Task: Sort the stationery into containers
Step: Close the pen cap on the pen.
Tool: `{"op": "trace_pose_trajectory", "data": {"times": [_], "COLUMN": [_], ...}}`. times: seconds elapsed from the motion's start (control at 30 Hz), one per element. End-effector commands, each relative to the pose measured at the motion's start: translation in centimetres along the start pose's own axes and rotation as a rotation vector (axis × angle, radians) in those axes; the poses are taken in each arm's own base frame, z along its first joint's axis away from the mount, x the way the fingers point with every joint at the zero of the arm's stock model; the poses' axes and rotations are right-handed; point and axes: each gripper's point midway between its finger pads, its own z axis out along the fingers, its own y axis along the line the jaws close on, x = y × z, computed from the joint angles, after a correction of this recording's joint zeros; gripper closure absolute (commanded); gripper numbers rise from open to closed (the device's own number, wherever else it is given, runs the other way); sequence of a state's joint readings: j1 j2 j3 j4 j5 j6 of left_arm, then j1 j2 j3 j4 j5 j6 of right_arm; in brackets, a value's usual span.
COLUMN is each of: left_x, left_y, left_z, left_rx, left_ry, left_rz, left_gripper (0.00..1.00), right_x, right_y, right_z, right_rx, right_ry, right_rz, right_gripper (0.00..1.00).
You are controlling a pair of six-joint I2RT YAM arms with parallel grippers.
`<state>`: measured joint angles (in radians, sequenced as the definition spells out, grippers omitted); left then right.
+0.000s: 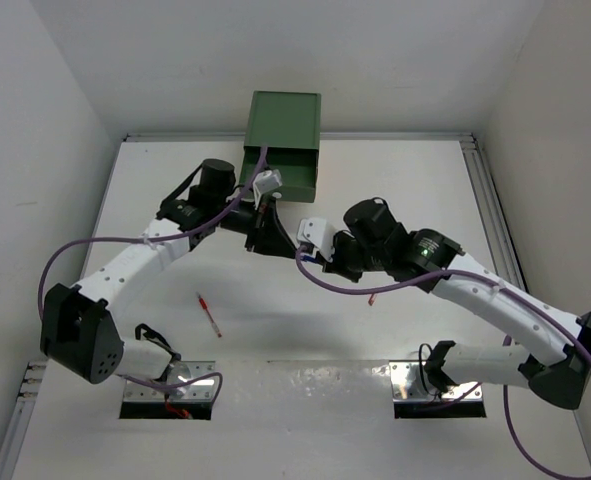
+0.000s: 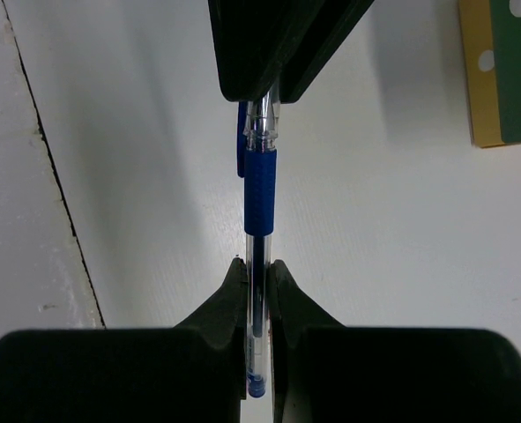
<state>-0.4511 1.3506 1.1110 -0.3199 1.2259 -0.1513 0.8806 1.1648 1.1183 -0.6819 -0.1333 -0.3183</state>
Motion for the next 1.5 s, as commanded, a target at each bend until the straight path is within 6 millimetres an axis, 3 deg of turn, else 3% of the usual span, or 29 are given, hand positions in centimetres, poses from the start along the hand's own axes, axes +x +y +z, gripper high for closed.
{"op": "trace_pose_trajectory", "data": {"times": [0.0, 0.7, 1.47], "left_x": [-1.3, -1.0, 0.0], "left_y": [-1.2, -1.8, -1.9], "left_z": [0.7, 2.9, 3.9], "left_rx": [0.04, 0.09, 0.109], "left_ry": [-0.012, 0.011, 0.026], "left_rz": [0.063, 0.06, 0.04], "left_gripper": [1.0, 1.0, 1.0], "right_x": [-3.6, -7.5, -9.7], "right_y": [-0.5, -0.1, -0.4], "right_z": [-0.2, 0.7, 0.9], "right_rx": [0.002, -0.012, -0.007], "right_ry": [-0.099, -0.165, -0.205], "right_rz": [-0.028, -0.083, -0.106], "right_gripper": [1.0, 1.0, 1.0]}}
